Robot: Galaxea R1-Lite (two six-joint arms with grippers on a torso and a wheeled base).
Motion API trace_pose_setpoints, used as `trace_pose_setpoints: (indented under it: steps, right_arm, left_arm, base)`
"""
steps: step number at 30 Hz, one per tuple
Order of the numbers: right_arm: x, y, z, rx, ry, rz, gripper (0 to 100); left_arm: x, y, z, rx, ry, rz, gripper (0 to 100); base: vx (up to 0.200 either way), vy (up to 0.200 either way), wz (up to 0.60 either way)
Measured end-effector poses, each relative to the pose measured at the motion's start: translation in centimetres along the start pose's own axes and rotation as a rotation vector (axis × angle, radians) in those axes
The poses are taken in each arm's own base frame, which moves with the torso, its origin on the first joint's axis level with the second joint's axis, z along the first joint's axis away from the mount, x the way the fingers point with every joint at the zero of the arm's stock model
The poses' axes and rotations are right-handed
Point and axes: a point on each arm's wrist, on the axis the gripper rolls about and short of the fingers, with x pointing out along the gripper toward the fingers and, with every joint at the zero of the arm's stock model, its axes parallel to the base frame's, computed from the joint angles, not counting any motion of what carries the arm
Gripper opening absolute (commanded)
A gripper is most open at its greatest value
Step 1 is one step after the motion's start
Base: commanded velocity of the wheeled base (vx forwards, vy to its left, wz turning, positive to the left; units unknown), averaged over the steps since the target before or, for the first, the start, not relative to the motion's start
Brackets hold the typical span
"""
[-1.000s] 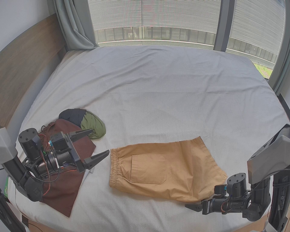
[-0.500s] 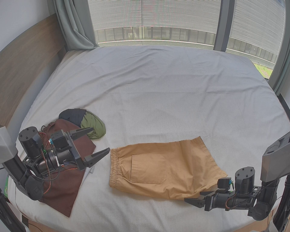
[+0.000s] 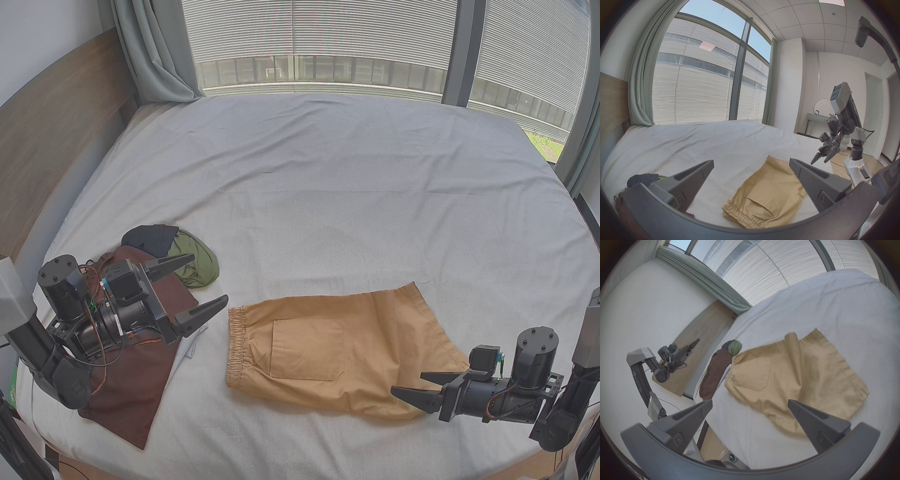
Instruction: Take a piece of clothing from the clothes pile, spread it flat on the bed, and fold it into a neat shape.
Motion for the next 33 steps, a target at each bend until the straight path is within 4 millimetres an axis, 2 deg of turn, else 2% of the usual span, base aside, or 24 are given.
trace_pose_setpoints:
  steps: [8, 22, 27, 33]
  right_arm:
    - [0.0, 0.1, 1.2, -0.015, -0.069, 0.017, 100]
    - [2.0, 0.5, 5.1, -0.097, -0.216, 0.105, 100]
    - [2.1, 0.0, 5.1, -0.095, -0.211, 0.099, 100]
    - [2.3, -0.7, 5.4, -0.101, -0.222, 0.079, 100]
  left_arm:
    - [-0.1, 0.2, 0.1, 0.003, -0.007, -0.024, 100]
    - [-0.5, -0.1, -0.9, -0.079, 0.028, -0.056, 100]
    - [-0.9, -0.5, -1.6, -0.125, 0.05, -0.118, 100]
    - [-1.7, 0.1, -2.3, -0.186, 0.07, -0.127, 100]
  base:
    - [0.0, 0.0, 0.0]
    - [0.0, 0.0, 0.0]
    - [0.0, 0.0, 0.0]
    - [0.0, 0.0, 0.0]
